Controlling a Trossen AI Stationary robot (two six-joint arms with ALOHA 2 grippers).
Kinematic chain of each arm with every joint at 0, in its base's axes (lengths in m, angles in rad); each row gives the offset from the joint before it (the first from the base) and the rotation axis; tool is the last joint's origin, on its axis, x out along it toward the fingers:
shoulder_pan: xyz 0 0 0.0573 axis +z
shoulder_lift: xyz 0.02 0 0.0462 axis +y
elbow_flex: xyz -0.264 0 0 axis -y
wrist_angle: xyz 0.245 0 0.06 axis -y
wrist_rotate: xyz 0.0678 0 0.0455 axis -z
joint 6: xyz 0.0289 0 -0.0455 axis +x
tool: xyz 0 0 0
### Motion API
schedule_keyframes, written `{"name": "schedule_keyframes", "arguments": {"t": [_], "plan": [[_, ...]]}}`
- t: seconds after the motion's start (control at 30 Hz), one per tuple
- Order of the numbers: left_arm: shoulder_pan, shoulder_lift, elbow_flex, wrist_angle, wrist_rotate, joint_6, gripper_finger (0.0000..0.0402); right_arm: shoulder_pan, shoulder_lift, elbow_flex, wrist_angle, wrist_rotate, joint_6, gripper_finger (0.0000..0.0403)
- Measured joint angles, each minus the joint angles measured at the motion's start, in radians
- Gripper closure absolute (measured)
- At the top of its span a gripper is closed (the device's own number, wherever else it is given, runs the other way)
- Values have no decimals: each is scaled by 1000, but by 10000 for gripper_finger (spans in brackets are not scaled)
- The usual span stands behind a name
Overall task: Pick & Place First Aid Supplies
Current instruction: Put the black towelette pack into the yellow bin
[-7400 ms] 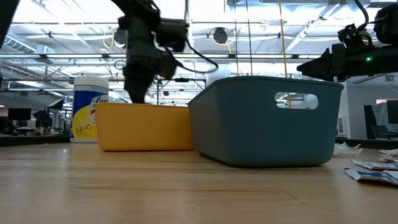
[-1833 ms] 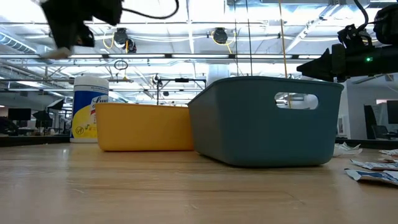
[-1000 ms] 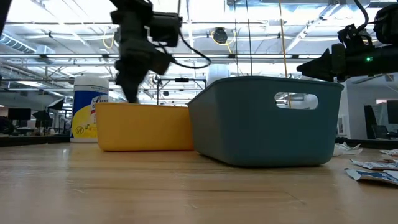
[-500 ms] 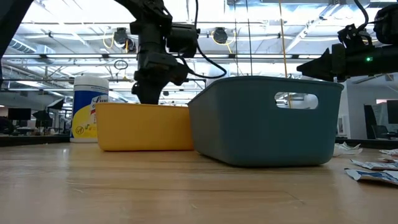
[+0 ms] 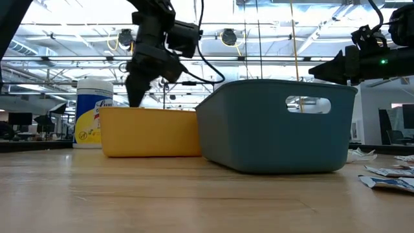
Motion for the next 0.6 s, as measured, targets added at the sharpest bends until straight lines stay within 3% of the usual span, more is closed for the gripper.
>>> {"name": "schedule_keyframes", "arguments": {"t": [0.37, 0.6], "plan": [[-15, -81, -2, -97, 4, 64, 167, 0, 2, 0, 3, 0, 0, 80], [-247, -214, -63, -52, 13, 100, 167, 0, 9, 0, 4, 0, 0, 80]]}}
